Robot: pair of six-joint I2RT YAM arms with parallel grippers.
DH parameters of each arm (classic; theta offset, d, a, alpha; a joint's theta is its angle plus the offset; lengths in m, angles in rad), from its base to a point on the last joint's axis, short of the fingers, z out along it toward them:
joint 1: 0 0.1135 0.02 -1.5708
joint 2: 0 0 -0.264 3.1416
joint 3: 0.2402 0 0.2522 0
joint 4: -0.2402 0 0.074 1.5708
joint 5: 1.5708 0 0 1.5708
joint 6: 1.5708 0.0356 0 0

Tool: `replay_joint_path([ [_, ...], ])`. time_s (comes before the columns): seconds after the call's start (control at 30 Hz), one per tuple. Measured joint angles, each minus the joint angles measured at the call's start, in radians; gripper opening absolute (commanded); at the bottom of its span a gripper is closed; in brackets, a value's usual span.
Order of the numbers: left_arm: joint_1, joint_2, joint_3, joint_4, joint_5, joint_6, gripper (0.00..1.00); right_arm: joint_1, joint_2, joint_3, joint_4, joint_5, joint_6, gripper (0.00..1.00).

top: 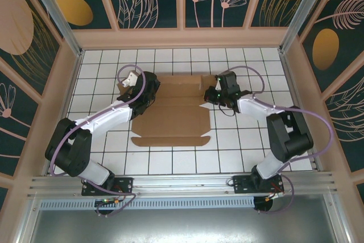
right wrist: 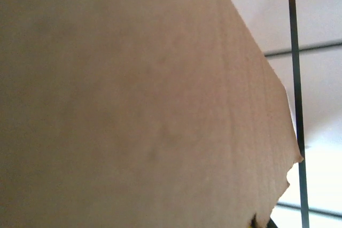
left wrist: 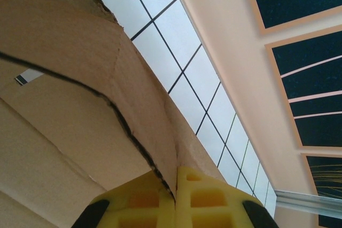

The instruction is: Fold the paper box

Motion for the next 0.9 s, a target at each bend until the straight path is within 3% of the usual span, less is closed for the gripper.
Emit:
replay_joint_path([
  [0.33,0.000,0.008,0.040,-0.068,-0.010,0.001,0.00,-0.060,0.071,0.050,0.005,0.122,-0.052,0.00],
  [0.57,0.000,0.024,0.058,-0.082,-0.020,0.003,0.00,-0.083,0.140,0.052,0.039,0.128,-0.058,0.01],
  [0.9,0.000,0.060,0.101,-0.101,-0.026,0.003,0.00,-0.119,0.233,0.060,0.085,-0.044,0.056,0.07],
])
